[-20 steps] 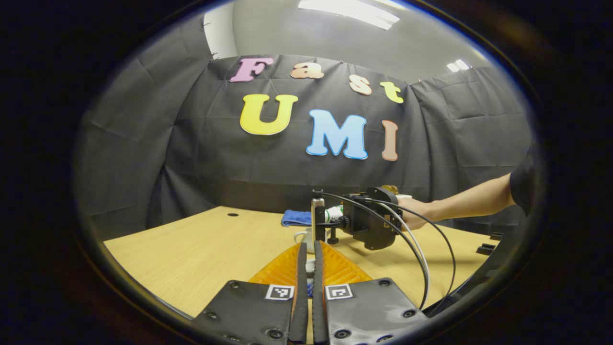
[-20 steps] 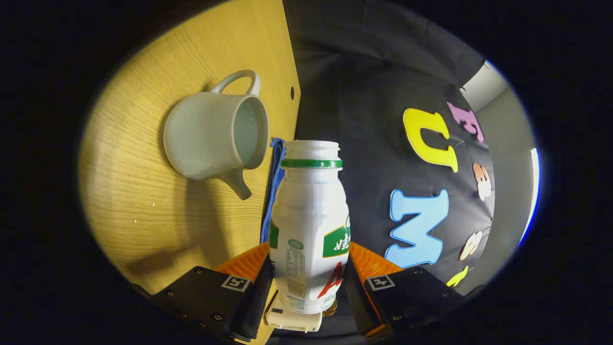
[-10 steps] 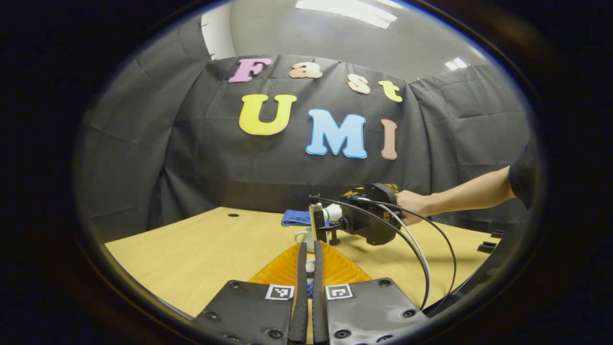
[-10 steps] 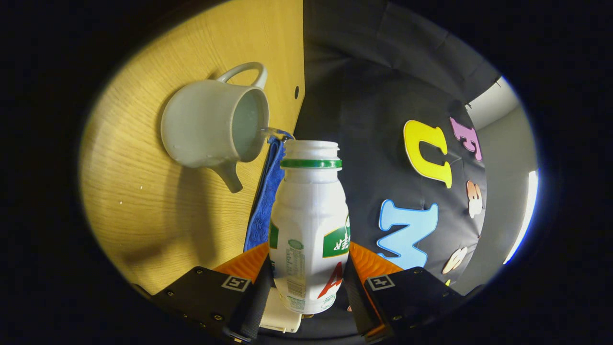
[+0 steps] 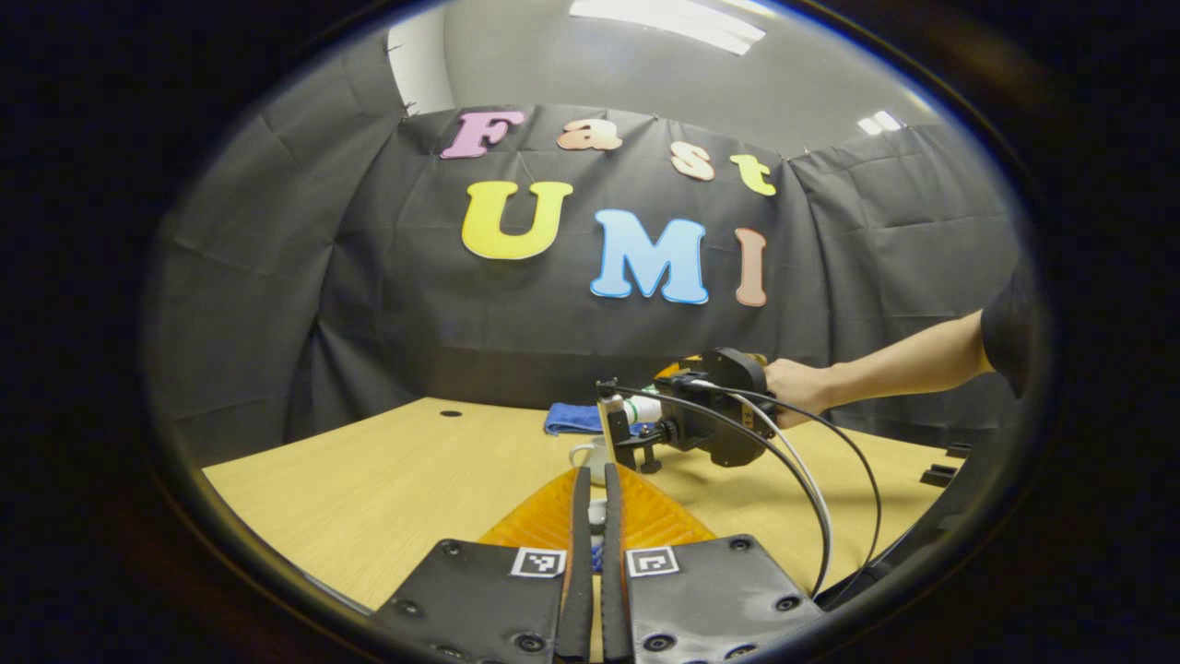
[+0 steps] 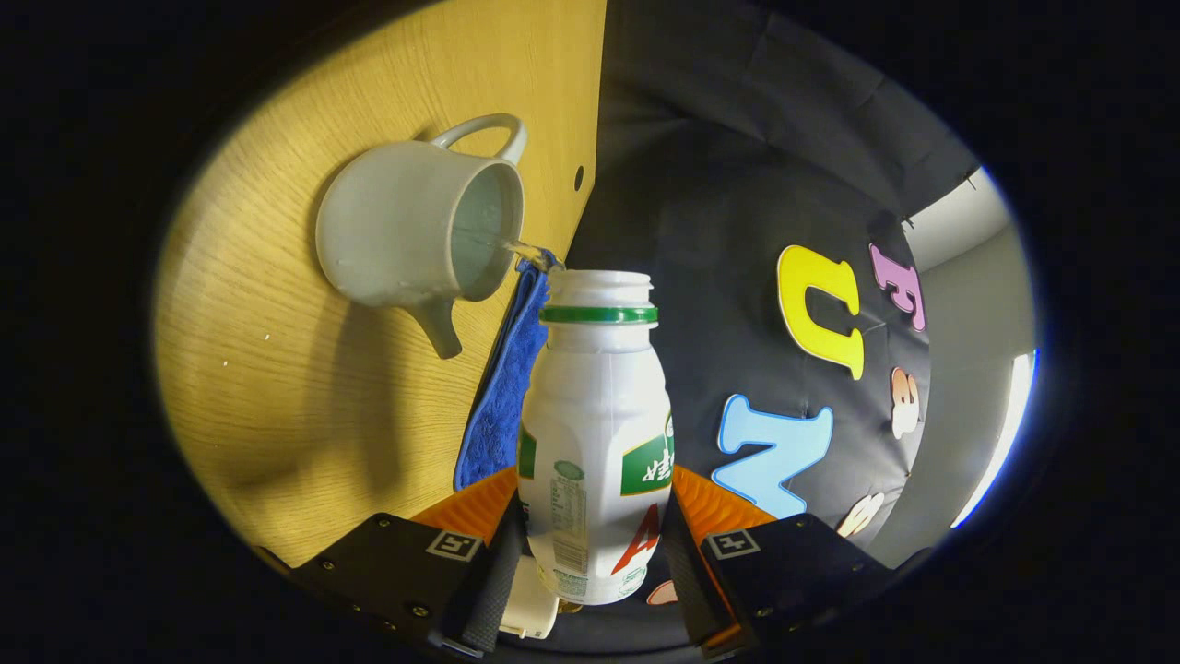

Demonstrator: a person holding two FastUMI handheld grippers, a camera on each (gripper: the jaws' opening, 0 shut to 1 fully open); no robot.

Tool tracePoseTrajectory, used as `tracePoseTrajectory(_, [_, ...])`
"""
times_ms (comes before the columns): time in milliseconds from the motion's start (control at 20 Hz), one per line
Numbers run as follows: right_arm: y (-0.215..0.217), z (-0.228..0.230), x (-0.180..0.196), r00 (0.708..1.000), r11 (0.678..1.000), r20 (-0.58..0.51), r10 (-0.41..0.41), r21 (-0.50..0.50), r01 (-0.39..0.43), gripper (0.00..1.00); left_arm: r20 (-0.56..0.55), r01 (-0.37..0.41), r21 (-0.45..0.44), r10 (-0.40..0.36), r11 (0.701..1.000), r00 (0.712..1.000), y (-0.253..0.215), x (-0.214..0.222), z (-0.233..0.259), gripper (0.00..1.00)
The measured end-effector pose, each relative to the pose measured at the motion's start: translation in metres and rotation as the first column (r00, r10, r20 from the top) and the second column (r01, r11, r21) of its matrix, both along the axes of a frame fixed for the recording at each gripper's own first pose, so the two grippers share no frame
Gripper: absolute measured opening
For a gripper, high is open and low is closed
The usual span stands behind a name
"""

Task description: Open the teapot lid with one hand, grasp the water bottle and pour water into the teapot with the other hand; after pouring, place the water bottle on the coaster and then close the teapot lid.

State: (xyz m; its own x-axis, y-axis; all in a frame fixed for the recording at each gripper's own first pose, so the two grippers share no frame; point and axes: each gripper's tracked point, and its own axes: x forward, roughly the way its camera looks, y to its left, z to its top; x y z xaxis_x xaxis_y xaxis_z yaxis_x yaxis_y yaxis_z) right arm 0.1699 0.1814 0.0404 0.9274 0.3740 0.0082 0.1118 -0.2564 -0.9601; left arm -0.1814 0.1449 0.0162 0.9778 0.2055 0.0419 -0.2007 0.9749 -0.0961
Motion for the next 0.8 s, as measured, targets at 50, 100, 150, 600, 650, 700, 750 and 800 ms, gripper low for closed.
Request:
tracePoseTrajectory(50, [0.001,0.000,0.000,1.000,1.000,0.005,0.003,-0.005,-0.003,0.74,0.002,-0.001,0.002,0.001,1.000,1.000,0.000,-0.001,0.002,0.14])
tracePoseTrajectory(100, [0.001,0.001,0.001,1.000,1.000,0.007,0.004,-0.008,-0.004,0.74,0.003,-0.001,0.004,0.001,1.000,1.000,0.000,0.000,0.002,0.14])
tracePoseTrajectory(150, [0.001,0.000,0.001,1.000,1.000,0.007,0.004,-0.014,-0.004,0.74,0.002,-0.002,0.007,0.002,1.000,1.000,0.000,-0.001,0.002,0.14])
tracePoseTrajectory(600, [0.003,0.009,0.000,0.999,0.998,0.040,0.012,-0.060,-0.010,0.74,-0.011,-0.015,0.025,0.015,1.000,1.000,0.001,-0.002,0.001,0.14])
tracePoseTrajectory(650, [0.003,0.010,-0.001,0.999,0.998,0.043,0.013,-0.066,-0.010,0.73,-0.013,-0.012,0.025,0.013,1.000,1.000,0.000,-0.002,0.000,0.14])
tracePoseTrajectory(700, [0.003,0.010,0.000,0.999,0.997,0.047,0.013,-0.071,-0.010,0.74,-0.015,-0.012,0.027,0.012,1.000,1.000,0.000,-0.001,0.000,0.14])
tracePoseTrajectory(750, [0.003,0.012,0.000,0.999,0.997,0.053,0.015,-0.077,-0.011,0.74,-0.015,-0.011,0.029,0.011,1.000,1.000,0.000,-0.001,0.001,0.14])
tracePoseTrajectory(800, [0.003,0.012,-0.001,0.998,0.996,0.057,0.017,-0.083,-0.012,0.73,-0.014,-0.011,0.031,0.012,0.999,1.000,-0.001,-0.002,0.002,0.10])
